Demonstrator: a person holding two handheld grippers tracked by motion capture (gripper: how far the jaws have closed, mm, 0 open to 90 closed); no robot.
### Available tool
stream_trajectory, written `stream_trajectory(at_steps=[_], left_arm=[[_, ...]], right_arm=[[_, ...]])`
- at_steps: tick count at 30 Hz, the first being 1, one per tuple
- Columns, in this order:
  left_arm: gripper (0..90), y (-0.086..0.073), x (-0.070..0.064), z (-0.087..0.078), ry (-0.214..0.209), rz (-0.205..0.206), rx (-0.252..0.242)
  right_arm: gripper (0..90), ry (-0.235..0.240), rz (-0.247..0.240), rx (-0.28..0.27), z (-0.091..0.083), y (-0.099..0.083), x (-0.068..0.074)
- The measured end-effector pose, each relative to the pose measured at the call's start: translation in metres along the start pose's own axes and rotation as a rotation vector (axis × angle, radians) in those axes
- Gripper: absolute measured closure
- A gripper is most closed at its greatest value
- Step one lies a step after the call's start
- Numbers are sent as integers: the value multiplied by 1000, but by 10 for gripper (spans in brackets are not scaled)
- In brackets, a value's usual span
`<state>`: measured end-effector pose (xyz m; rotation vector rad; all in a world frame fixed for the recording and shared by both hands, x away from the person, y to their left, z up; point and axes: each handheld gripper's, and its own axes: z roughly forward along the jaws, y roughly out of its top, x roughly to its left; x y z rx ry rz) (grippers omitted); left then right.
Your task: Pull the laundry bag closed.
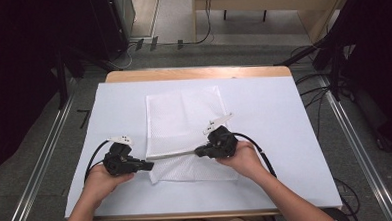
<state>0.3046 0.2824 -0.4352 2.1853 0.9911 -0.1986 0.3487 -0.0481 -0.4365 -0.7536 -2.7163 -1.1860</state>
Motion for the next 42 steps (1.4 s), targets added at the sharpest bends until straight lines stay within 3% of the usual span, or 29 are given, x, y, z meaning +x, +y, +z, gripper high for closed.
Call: stream_trajectory(at_steps=[8,28,34,42], left_arm=[[885,1,-2,1,-11,1,-2],[886,0,-2,0,10,5,16],[886,-1,-1,-1,11,1,13],[885,-1,-1,-1,6,2,19]], right_arm=[[880,-3,3,5,-5,-5,-1],[880,-28,29,11,-21,-20,-7],[880,-35,61,5,-26,-25,-12],[880,-36,49,4,-28,-26,-11]])
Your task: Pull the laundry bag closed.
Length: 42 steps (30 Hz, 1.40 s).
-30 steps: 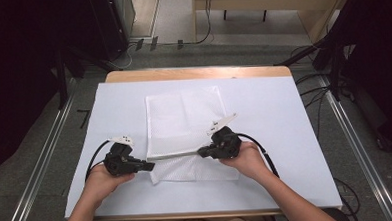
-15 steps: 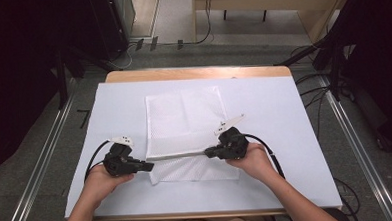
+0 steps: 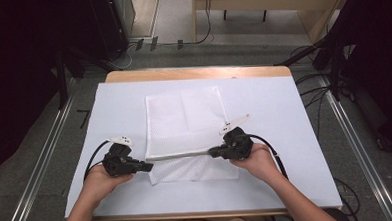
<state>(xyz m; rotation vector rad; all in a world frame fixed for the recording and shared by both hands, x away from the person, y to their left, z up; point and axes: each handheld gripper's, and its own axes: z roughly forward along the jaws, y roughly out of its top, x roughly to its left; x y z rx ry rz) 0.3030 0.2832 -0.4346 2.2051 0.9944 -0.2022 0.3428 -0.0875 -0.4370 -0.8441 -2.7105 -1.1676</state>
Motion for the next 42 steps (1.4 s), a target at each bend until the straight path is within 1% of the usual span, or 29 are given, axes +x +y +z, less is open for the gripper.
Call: stream_trajectory(at_steps=[1,3,6,12,14,17,20,21,30,34,35,39,42], left_arm=[[886,0,0,0,4,0,4],[885,-1,1,0,2,-1,8],[885,-1,1,0,3,1,8],[885,-1,2,-1,4,-3,4],[885,-1,2,-1,1,-2,4],[885,-1,2,-1,4,-2,5],[885,-2,3,-2,2,-11,-1],[885,-2,4,-2,3,-12,-1],[885,-3,5,-4,10,-15,1],[884,-3,6,-5,5,-19,-3],[885,-3,5,-5,6,-17,-3],[885,-4,6,-5,2,-15,-1],[886,-4,6,-4,-4,-16,1]], right_arm=[[880,-1,-1,1,0,0,0],[880,-17,-8,10,-1,0,0],[880,-16,2,13,-2,-3,-2],[880,-18,21,-2,-8,-6,-6],[879,-8,32,-9,-9,-8,-7],[880,-10,19,-6,-9,-8,-6],[880,-16,21,-3,-11,-9,-6],[880,-15,31,-2,-12,-9,-7],[879,-32,41,-17,-21,-15,-14],[879,-36,52,-12,-24,-18,-17],[879,-31,56,-15,-25,-18,-18],[879,-31,53,-10,-27,-20,-17],[879,-35,60,-10,-30,-23,-20]])
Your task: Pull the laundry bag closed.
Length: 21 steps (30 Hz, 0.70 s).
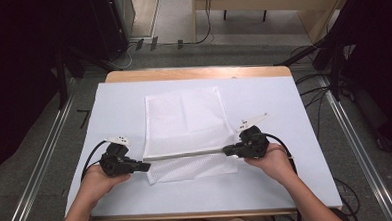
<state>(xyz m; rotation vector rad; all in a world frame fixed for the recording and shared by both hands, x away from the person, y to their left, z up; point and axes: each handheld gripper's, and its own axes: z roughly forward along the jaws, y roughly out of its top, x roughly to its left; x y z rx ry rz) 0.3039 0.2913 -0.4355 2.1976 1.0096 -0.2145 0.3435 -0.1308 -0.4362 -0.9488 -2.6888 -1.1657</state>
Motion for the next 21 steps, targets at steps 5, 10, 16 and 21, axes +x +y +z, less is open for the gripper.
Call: stream_trajectory(at_steps=[5,10,16,21], left_arm=[[887,0,0,1,0,3,6],[888,0,0,1,0,6,11],[884,-1,1,2,20,6,17],[852,0,4,3,10,-19,19]], right_arm=[[880,-13,15,4,-5,-4,-3],[880,-15,28,10,-9,-8,-6],[879,-38,11,41,-2,-7,-4],[875,-34,8,38,-1,-7,-1]])
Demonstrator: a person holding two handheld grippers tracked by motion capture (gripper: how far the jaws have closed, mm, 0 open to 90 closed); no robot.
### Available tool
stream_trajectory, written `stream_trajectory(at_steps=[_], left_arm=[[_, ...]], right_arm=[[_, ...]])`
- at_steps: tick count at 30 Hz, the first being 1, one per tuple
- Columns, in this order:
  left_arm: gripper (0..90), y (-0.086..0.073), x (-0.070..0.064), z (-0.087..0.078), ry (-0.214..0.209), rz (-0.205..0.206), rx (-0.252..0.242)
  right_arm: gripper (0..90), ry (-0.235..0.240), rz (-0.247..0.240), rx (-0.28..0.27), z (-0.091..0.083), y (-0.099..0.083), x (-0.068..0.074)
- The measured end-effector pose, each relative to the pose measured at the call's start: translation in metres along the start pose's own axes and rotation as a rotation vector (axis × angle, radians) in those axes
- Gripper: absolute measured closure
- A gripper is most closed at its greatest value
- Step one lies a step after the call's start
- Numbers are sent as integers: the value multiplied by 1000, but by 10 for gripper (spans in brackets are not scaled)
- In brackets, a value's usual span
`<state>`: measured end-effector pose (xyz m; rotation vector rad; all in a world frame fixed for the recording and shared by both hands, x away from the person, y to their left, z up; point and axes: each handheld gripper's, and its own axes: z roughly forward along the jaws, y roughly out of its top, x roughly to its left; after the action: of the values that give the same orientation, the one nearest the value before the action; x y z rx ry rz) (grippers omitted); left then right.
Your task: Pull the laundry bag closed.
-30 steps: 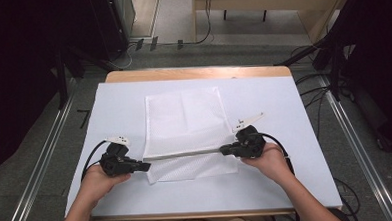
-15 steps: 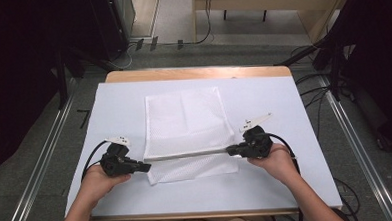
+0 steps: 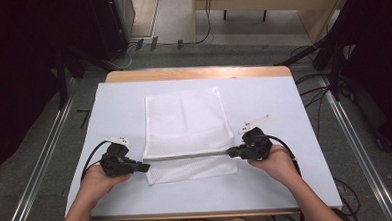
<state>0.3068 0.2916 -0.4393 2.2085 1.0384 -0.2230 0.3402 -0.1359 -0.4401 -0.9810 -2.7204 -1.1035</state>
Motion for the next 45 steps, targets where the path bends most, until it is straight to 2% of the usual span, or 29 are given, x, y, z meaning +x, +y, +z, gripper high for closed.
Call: stream_trajectory(at_steps=[6,8,10,12,14,17,20,22,25,28,29,30,34,37,41,45], left_arm=[[797,-2,2,-3,11,-10,-21],[744,-2,4,-4,0,-21,-26],[669,-2,4,-4,8,-23,-36],[601,-1,4,-5,6,-10,-56],[542,0,3,-6,9,-14,-89],[476,0,3,-9,42,-14,-122],[423,-1,6,-13,68,-27,-165],[391,-1,7,-15,95,-41,-184],[382,-2,9,-17,130,-49,-196],[376,-3,11,-20,161,-61,-211],[375,-3,11,-21,172,-67,-220],[375,-4,12,-22,176,-73,-227],[374,-5,14,-24,202,-81,-241],[373,-6,16,-26,214,-94,-250],[372,-8,21,-30,233,-115,-263],[369,-11,25,-34,241,-138,-277]], right_arm=[[870,6,18,-2,2,1,1],[867,8,16,2,5,2,2],[840,0,14,5,7,2,4],[790,-6,7,-2,8,3,5],[726,-14,2,-21,8,4,5],[587,-41,3,-59,7,3,4],[523,-72,9,-82,6,3,-1],[513,-87,26,-94,3,3,-4],[457,-113,25,-129,-2,3,-8],[405,-131,42,-158,-6,2,-14],[382,-152,55,-162,-7,2,-15],[382,-173,59,-169,-7,1,-16],[357,-195,46,-182,-10,-2,-22],[329,-220,57,-201,-11,-4,-29],[301,-223,121,-194,-12,-7,-37],[244,-233,110,-175,-13,-11,-43]])
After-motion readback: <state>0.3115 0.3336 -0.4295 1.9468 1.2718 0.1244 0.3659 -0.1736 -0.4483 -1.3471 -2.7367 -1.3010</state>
